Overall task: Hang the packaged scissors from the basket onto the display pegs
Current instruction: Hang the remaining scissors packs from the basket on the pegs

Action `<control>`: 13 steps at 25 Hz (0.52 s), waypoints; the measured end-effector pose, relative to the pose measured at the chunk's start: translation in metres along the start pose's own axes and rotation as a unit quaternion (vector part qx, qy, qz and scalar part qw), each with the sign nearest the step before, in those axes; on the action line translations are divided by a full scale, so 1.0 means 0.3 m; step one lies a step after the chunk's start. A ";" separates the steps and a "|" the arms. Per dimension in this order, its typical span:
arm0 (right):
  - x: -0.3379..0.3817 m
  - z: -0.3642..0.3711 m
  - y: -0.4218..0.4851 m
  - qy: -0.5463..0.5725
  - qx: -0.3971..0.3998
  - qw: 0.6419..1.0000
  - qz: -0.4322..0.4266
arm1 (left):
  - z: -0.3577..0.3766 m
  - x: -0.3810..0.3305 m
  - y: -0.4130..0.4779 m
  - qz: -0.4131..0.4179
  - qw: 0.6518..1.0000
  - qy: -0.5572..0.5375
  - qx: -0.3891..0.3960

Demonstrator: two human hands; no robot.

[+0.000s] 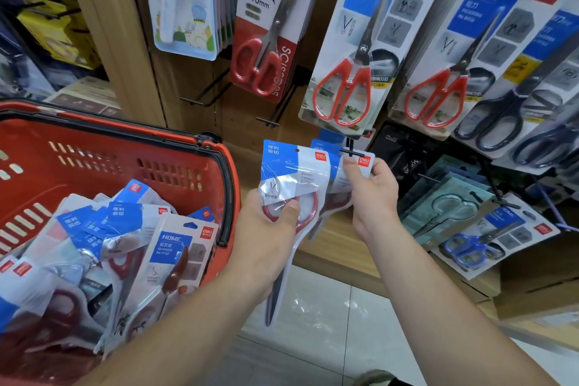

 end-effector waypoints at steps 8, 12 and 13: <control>-0.013 0.000 0.047 0.024 -0.007 0.999 0.020 | 0.020 0.022 0.016 -0.015 1.000 0.003 0.005; -0.016 -0.020 0.048 0.022 -0.004 0.999 0.030 | 0.018 0.023 0.013 -0.016 1.000 0.013 0.005; -0.012 -0.018 0.050 0.012 0.001 1.000 0.027 | 0.017 0.023 0.013 -0.018 1.000 0.017 0.007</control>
Point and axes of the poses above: each hand's wrist, its own y-axis towards the middle knuckle, its own z-axis out of the palm, x = y × z, the point moved 7 cm from there along y, towards the middle knuckle, and after that the axes turned 6 degrees about -y, right-handed, at the moved point
